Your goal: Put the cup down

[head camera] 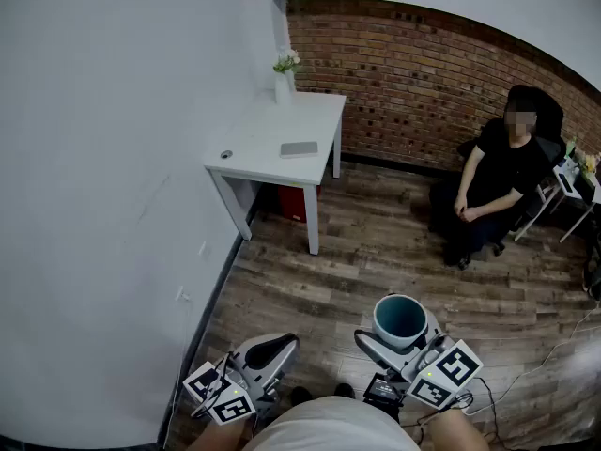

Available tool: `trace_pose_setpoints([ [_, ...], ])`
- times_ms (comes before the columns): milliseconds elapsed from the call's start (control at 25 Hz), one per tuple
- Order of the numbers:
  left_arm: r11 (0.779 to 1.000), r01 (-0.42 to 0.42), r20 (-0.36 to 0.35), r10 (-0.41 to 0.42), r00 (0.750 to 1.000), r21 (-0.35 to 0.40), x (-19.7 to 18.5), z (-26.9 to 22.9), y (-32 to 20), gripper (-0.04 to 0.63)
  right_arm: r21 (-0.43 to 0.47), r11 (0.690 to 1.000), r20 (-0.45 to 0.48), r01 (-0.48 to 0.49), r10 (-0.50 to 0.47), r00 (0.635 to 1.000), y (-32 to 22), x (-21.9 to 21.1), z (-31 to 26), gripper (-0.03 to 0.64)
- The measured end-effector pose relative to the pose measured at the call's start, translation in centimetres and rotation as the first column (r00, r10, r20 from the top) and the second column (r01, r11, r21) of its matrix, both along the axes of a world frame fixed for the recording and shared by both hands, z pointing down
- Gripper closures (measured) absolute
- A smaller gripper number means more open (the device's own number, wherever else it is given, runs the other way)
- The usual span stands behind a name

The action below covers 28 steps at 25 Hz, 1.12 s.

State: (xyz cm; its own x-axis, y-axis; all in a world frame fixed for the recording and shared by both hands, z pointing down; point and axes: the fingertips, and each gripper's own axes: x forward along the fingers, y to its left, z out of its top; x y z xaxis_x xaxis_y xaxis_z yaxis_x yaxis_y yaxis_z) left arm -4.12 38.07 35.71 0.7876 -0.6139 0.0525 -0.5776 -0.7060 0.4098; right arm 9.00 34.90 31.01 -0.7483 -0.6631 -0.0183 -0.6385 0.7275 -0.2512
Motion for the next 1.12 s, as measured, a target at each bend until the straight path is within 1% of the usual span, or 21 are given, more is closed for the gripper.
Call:
trace_pose_setpoints([
  [480,1.000,0.008,0.000,-0.008,1.000,-0.003,-0.15,0.37,-0.35,0.563,-0.012,1.000,-0.007,-0.011,0.011,1.000,-0.40,0.23,0.73,0.239],
  [640,1.000,0.012,-0.004,-0.012,1.000,0.001,-0.10,0.22,-0.43,0.563,-0.020,1.000,0.029,0.005,-0.004,1.000,-0.34,0.26,0.56,0.238],
  [760,1.000,0.013,-0.004,-0.013,1.000,0.000,-0.13,0.14,-0.50,0.563,-0.035,0.999,0.044,-0.007,0.008,0.999,-0.66,0.53,0.61,0.238],
  [1120,1.000,0.014,-0.003,-0.014,1.000,-0.004,-0.34,0.06,-0.62,0.563,-0.041,0.999,0.012,-0.018,0.018,1.000,-0.85,0.40,0.81,0.238],
])
